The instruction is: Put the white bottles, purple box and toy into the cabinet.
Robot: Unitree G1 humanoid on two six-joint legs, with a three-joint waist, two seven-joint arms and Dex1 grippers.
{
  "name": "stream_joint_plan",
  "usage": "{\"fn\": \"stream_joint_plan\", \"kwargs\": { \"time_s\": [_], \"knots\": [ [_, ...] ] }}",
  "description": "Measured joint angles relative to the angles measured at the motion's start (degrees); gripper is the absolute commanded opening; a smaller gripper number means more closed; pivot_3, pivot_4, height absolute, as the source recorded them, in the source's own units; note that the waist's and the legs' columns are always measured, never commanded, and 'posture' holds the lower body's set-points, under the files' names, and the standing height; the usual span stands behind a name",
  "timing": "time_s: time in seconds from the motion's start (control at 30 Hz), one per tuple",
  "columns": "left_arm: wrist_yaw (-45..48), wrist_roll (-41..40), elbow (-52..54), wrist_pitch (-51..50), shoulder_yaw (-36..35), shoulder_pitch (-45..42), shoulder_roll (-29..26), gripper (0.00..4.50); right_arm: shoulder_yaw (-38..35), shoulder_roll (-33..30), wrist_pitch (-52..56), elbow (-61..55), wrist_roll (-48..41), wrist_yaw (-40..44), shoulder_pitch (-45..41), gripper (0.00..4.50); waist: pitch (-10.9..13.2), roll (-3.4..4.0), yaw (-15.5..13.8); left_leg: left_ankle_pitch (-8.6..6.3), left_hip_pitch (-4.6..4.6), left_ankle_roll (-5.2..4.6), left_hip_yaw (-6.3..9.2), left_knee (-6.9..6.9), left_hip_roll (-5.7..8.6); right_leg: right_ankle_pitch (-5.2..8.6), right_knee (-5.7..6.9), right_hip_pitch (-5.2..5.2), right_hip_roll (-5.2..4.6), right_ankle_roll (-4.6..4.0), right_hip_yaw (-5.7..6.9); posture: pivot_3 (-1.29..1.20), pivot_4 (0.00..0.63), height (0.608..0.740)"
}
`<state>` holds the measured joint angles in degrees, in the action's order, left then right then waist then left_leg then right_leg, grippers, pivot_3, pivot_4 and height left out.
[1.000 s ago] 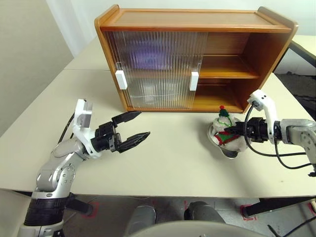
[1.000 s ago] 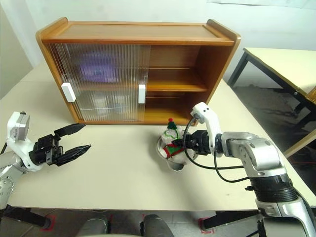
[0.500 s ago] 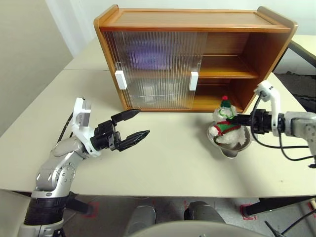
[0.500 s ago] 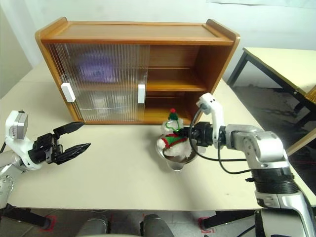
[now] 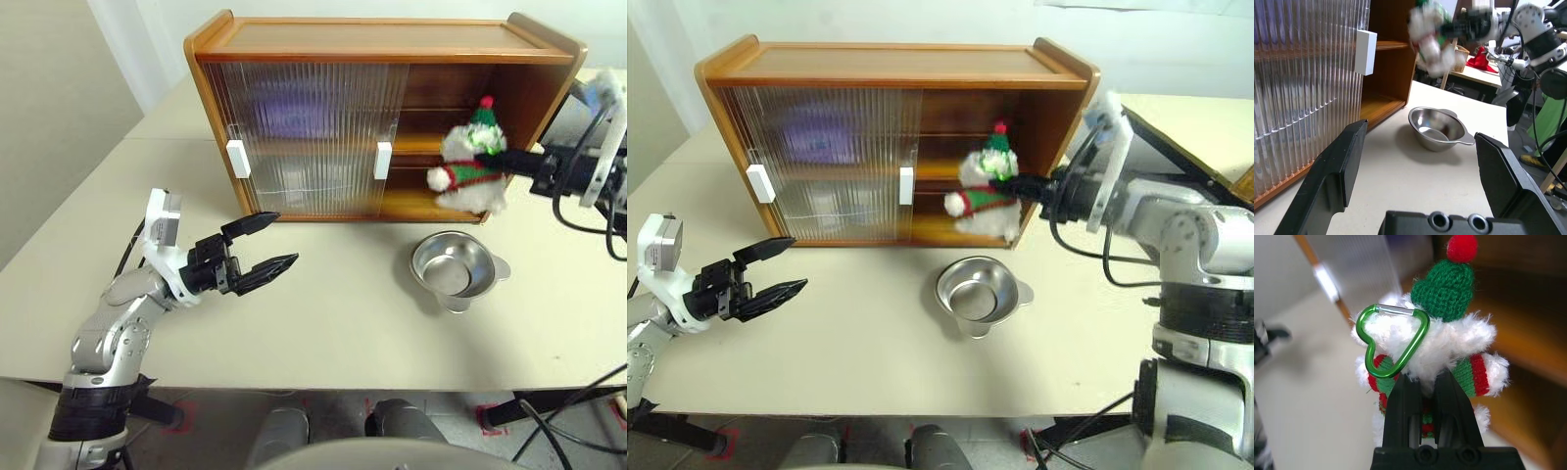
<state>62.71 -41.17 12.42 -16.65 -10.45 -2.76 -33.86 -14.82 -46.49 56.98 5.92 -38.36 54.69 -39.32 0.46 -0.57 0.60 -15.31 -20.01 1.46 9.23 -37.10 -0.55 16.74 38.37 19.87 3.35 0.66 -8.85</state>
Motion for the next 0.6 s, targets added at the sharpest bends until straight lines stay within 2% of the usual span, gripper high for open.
{"fn": "stream_joint_plan", "kwargs": {
  "time_s": [0.2,0.6],
  "knots": [
    [0.43,0.01,-0.06,0.00,-0.01,0.06,-0.59,4.50,-1.11,5.21,-7.41,2.41,1.02,-3.84,-0.80,0.01,-0.02,0.04,0.04,0.00,-0.07,0.00,0.00,0.11,-0.01,-0.16,0.00,0.13,-0.02,-0.23,0.00,-0.04,0.000,0.740],
    [0.80,0.00,-0.13,0.00,-0.21,0.11,-1.12,4.50,-0.06,9.32,-23.01,10.48,7.94,-9.12,-5.09,0.01,-0.02,0.07,0.35,0.00,-0.09,-0.04,0.02,0.15,-0.07,-0.26,-0.01,0.20,-0.07,-0.05,-0.02,-0.03,0.000,0.740]
  ]
}}
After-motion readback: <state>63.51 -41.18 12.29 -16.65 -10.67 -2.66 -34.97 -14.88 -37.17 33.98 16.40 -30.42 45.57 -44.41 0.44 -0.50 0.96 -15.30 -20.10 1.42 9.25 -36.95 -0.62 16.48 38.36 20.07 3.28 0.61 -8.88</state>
